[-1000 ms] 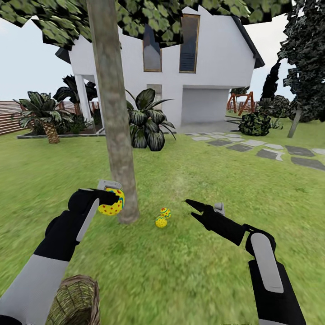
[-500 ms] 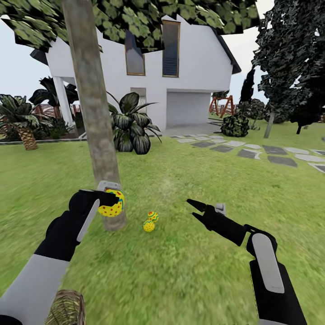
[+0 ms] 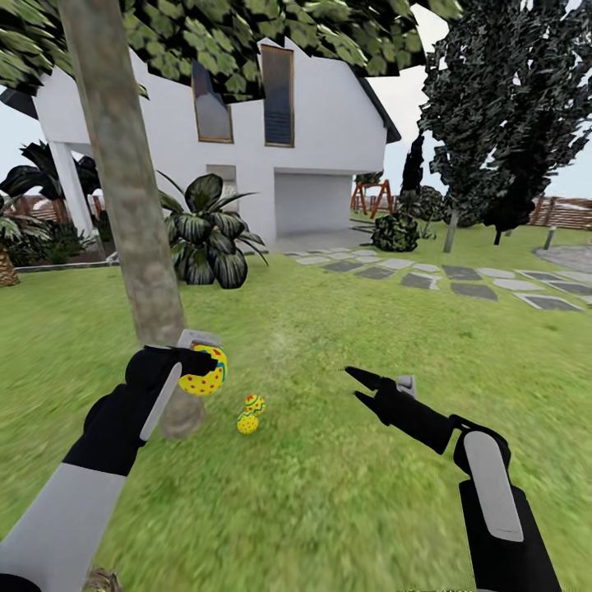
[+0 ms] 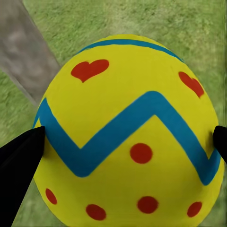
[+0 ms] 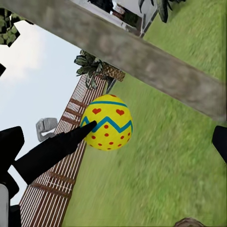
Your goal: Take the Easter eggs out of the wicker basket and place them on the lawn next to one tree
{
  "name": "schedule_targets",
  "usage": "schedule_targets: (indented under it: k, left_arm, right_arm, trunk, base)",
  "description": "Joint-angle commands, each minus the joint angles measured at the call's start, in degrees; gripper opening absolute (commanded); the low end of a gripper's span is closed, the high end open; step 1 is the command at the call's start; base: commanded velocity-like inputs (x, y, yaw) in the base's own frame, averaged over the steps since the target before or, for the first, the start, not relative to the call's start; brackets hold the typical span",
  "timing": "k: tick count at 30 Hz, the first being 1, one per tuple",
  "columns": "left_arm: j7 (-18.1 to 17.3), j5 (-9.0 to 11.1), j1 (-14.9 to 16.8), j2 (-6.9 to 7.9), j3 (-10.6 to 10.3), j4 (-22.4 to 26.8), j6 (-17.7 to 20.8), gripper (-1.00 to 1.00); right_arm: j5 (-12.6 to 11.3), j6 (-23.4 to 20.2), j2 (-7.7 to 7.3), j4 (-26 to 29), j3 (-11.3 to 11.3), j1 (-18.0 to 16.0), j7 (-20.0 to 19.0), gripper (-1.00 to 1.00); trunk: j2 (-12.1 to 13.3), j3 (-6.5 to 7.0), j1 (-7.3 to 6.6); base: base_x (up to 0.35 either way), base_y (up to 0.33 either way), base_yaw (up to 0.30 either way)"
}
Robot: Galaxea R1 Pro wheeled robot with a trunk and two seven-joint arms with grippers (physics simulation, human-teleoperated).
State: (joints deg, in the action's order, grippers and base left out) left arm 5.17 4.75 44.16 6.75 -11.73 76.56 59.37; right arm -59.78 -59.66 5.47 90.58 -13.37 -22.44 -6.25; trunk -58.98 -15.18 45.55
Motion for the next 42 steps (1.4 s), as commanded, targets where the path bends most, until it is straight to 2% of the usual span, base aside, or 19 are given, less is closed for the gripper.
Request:
schedule_targets:
  k: [1, 8, 17, 23, 28, 30, 33, 35, 38, 42]
  left_arm:
    - [0.6, 0.52, 0.05, 0.05, -0.14, 0.07, 0.22, -1.0]
    - [0.63, 0.59, -0.04, 0.02, -0.46, 0.2, 0.11, -1.0]
    - [0.84, 0.44, -0.01, 0.02, -0.66, -0.93, 0.05, -1.0]
    - [0.9, 0.39, 0.04, 0.02, -0.63, -8.13, 0.05, -1.0]
    - [0.96, 0.5, 0.12, -0.12, -0.56, -9.91, 0.1, -1.0]
    - [0.89, 0.69, 0.16, -0.93, -0.53, -12.88, 0.1, -1.0]
    - [0.86, 0.82, 0.63, -3.66, -0.56, -20.49, 0.03, -1.0]
    - [0.88, 1.05, 1.14, -4.55, -0.48, -24.24, -0.05, -1.0]
    - [0.89, 1.19, 2.22, -5.24, -0.4, -28.01, -0.11, -1.0]
    - [0.89, 1.33, 3.41, -5.4, -0.4, -31.86, -0.99, -1.0]
  right_arm:
    - [0.64, -0.34, 0.07, -0.02, -0.15, -0.07, -0.6, 1.0]
    - [0.68, -0.34, 0.05, -0.05, -0.17, -0.06, -0.59, 1.0]
    - [0.63, -0.34, 0.0, 0.03, -0.2, -0.06, -0.6, 1.0]
    - [0.63, -0.34, 0.02, 0.04, -0.31, -0.06, -0.6, 1.0]
    - [0.68, -0.34, 0.05, 0.04, -0.76, -0.06, -0.59, 1.0]
    - [0.71, -0.34, 0.01, 0.04, -0.91, -0.06, -0.57, 1.0]
    - [0.71, -0.34, -0.01, 0.04, -1.02, -0.06, -0.53, 1.0]
    - [0.69, -0.34, -0.01, 0.04, -1.96, -0.06, -0.52, 1.0]
    - [0.62, -0.34, -0.02, 0.04, -3.78, -0.06, -0.52, 1.0]
    - [0.66, -0.34, -0.02, 0.04, -4.25, -0.06, -0.52, 1.0]
  trunk:
    - [-0.04, 0.0, 0.0]
    - [-0.04, 0.46, 0.0]
    - [-0.04, 0.6, 0.0]
    - [-0.04, 0.6, 0.0]
    - [-0.04, 0.6, 0.0]
    - [-0.04, 0.6, 0.0]
    - [-0.04, 0.6, 0.0]
    - [-0.04, 0.6, 0.0]
    - [-0.04, 0.6, 0.0]
    - [-0.04, 0.6, 0.0]
  base:
    - [0.006, 0.0, -0.228]
    - [0.021, -0.008, -0.227]
    - [0.25, -0.141, -0.054]
    - [0.273, -0.198, -0.001]
    - [0.273, -0.201, 0.0]
    - [0.273, -0.201, 0.0]
    - [0.274, -0.201, 0.0]
    - [0.274, -0.201, 0.0]
    - [0.273, -0.201, 0.0]
    - [0.274, -0.201, 0.013]
